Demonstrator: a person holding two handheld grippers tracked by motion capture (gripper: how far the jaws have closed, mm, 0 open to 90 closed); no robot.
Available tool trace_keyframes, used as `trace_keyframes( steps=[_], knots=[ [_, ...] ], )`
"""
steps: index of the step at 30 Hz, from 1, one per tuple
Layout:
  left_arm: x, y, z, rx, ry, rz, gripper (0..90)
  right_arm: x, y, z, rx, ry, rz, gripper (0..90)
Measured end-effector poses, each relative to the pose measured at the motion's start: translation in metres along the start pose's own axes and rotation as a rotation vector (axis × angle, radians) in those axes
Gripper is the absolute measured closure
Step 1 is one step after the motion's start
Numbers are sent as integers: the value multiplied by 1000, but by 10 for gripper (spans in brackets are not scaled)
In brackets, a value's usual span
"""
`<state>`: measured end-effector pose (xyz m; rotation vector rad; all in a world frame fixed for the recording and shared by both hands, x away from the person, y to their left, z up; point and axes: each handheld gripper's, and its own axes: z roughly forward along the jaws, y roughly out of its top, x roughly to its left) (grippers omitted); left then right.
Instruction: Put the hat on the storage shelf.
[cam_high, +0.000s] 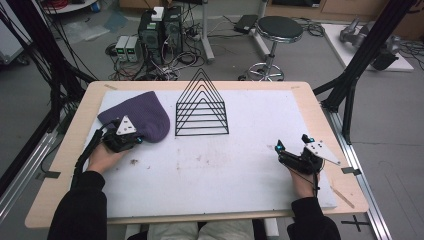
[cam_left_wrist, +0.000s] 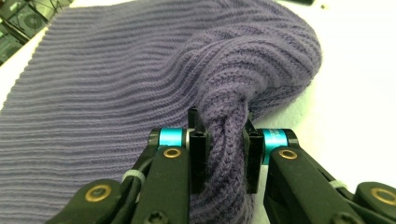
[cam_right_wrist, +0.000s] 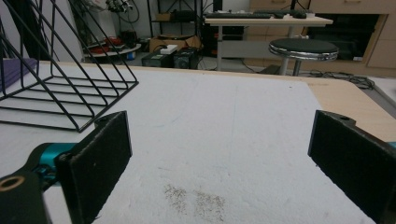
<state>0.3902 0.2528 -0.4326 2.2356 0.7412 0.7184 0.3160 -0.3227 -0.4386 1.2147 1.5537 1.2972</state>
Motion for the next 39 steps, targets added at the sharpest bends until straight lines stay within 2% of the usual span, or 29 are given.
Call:
trace_keyframes(
  steps=[8, 13, 18, 24, 27, 30, 36, 39],
  knots=[
    [4, 3, -8, -60, 22, -30, 784, 0, 0, -1, -3, -2, 0, 52],
    [6, 5, -14, -96, 29, -70, 784, 0, 0, 0, 0, -1, 5, 51],
    [8, 7, -20, -138, 61, -88, 784, 0, 0, -1, 2, -2, 5, 51],
    [13, 12, -35, -273, 134, -149, 783, 0, 0, 0, 1, -2, 5, 51],
    [14, 15, -42, -321, 149, -178, 783, 0, 0, 0, -4, -8, -4, 52],
    [13, 18, -47, -346, 170, -173, 783, 0, 0, 0, -5, -9, -3, 51],
    [6, 33, -57, -445, 219, -179, 782, 1, 0, 0, -1, -10, 5, 51],
    [3, 40, -60, -478, 231, -188, 781, 0, 0, 0, -6, -13, -3, 51]
  ],
)
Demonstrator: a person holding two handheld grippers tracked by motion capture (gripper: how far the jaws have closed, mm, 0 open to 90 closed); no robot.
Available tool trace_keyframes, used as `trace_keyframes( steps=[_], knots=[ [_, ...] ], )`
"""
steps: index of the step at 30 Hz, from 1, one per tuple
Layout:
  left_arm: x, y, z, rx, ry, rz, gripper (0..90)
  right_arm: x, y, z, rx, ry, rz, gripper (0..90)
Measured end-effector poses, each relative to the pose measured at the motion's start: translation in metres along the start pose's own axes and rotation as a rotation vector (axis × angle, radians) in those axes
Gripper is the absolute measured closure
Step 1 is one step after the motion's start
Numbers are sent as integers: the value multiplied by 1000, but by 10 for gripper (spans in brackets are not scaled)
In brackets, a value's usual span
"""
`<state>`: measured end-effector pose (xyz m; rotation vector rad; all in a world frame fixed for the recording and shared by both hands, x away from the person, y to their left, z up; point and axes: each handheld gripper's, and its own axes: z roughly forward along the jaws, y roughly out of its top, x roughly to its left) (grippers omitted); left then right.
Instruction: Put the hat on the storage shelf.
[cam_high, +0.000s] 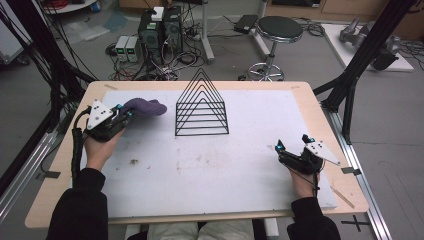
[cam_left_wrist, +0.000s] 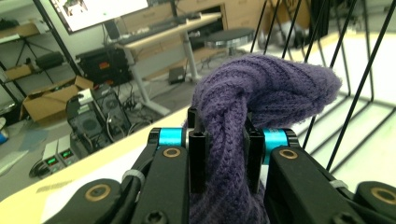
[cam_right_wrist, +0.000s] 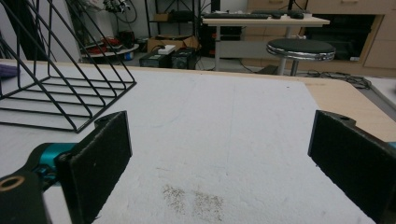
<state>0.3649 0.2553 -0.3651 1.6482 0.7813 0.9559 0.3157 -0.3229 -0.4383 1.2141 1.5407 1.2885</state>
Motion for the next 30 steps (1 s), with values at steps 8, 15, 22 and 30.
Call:
trace_keyframes(
  steps=[8, 15, 22, 30],
  knots=[
    [-14, 20, -8, -113, 95, -14, 777, 0, 0, -1, 0, 2, 14, 51],
    [-22, 33, -15, -160, 113, 35, 787, -1, 0, -1, -6, 3, 8, 51],
    [-31, 50, -25, -234, 100, 46, 802, -1, 0, -2, -4, 4, 7, 51],
    [-48, 80, -39, -344, 50, 50, 802, -1, 0, -2, -8, 4, 13, 51]
  ],
)
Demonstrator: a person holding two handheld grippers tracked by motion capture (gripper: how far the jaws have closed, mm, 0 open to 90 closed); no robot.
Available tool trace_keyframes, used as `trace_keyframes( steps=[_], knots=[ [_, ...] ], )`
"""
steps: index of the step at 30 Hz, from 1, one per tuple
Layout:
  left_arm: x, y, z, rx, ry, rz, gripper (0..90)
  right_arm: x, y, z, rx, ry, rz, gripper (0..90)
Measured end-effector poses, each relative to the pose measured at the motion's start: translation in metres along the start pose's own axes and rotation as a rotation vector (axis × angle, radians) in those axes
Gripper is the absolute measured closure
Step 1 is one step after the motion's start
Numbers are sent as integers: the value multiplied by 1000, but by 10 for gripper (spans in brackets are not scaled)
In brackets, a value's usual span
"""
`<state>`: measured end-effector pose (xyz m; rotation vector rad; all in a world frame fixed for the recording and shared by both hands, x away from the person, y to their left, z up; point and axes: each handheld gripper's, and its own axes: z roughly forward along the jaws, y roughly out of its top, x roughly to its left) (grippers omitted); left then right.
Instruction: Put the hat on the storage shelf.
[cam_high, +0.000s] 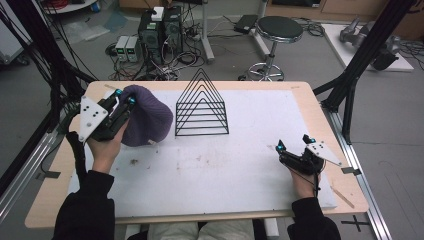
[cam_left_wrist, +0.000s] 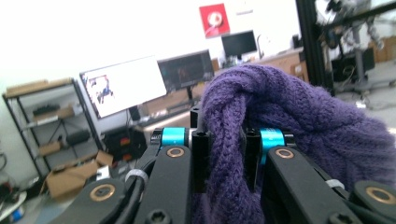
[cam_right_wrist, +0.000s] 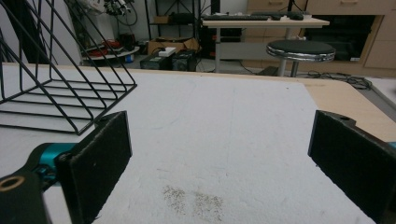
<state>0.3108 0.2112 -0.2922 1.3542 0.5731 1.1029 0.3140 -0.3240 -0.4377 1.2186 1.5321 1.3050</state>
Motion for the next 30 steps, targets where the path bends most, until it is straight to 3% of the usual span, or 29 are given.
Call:
trace_keyframes(
  steps=[10, 18, 24, 30],
  knots=[
    [-16, 35, 0, -70, -38, 18, 802, 0, 0, -1, 0, 3, 9, 51],
    [-22, 47, 0, -101, -79, -34, 802, 9, 5, -2, -30, 59, -21, 51],
    [-24, 52, 2, -107, -110, -72, 802, 35, 21, 4, -62, 202, -44, 51],
    [-24, 55, 4, -108, -132, -107, 802, 78, 44, 14, -97, 386, -99, 51]
  ],
)
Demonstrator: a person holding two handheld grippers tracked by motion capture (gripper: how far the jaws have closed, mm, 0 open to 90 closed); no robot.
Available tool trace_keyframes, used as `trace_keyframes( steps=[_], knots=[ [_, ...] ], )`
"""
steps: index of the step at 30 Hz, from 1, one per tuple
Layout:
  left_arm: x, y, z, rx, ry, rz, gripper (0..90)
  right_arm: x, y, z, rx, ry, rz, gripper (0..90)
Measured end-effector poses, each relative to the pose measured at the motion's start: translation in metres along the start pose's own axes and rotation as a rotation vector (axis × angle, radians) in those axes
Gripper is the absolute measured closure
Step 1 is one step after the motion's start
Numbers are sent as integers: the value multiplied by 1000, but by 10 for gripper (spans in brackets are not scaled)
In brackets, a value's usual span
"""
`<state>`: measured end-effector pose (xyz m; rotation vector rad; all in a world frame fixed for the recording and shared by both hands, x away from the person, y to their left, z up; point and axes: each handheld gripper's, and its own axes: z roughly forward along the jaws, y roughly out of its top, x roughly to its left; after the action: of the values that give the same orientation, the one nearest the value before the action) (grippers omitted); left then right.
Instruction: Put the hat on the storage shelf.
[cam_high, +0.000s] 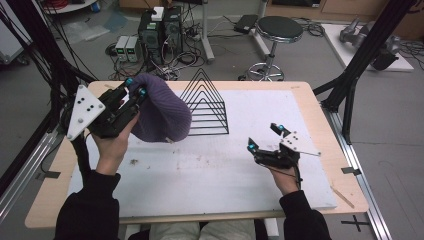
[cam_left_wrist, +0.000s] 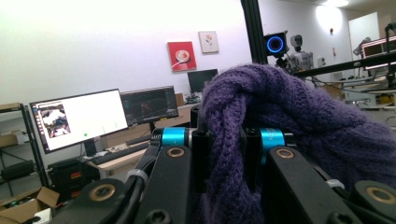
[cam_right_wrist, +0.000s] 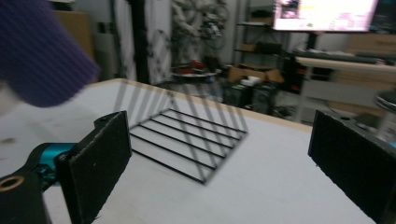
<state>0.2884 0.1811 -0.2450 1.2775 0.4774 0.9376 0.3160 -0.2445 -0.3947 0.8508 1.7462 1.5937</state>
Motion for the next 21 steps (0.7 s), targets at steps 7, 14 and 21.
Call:
trace_keyframes(
  steps=[7, 14, 21],
  knots=[
    [-1, 1, 1, -5, -28, -38, 802, 30, 14, 29, 4, 148, -47, 51],
    [-6, -1, 5, 1, -35, -46, 802, 38, 23, 48, -12, 173, -35, 51],
    [-12, 3, 10, -6, -46, -43, 802, 47, 34, 59, -25, 218, -51, 50]
  ],
)
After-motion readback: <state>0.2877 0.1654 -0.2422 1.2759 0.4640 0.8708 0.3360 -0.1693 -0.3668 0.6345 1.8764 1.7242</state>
